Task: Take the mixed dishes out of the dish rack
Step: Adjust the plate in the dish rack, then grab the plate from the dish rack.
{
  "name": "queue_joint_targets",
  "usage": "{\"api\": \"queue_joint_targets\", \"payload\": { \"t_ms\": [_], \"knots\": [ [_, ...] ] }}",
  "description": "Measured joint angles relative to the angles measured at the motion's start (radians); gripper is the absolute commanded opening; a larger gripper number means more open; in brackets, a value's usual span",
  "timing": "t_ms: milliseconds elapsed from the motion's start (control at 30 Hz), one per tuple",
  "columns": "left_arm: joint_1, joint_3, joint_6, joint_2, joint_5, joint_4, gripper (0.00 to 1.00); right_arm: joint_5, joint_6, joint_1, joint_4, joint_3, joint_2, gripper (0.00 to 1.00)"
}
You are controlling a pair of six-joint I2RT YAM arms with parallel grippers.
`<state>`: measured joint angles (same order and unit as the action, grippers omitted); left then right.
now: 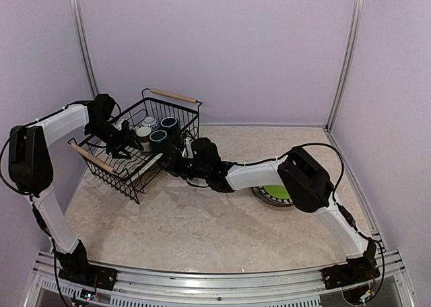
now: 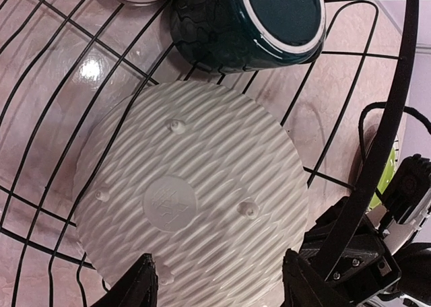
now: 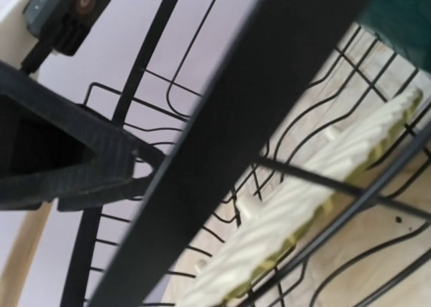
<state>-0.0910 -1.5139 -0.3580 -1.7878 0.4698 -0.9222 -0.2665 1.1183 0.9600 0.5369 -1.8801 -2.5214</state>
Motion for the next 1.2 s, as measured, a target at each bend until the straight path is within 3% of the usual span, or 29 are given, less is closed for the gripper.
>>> {"api": "queue_joint_targets", "payload": {
  "t_ms": [233,633,800,1200],
  "knots": [
    [-0.001,0.0,0.001,-0.002,0.002,-0.004,0.55,-0.013,0.005,0.003,0.02,-0.048,-0.037,0.02],
    [-0.028,0.0,0.028,-0.002,0.023,-0.007,0.75,-0.029,0.025,0.011,0.051,-0.156,-0.114,0.02],
    [-0.046,0.0,0.039,-0.002,0.022,-0.007,0.71,-0.029,0.041,0.011,0.098,-0.188,-0.149,0.02],
    [-0.106,0.0,0.079,-0.001,-0.084,-0.026,0.73,-0.03,0.077,0.011,0.121,-0.248,-0.198,0.01]
  ]
}}
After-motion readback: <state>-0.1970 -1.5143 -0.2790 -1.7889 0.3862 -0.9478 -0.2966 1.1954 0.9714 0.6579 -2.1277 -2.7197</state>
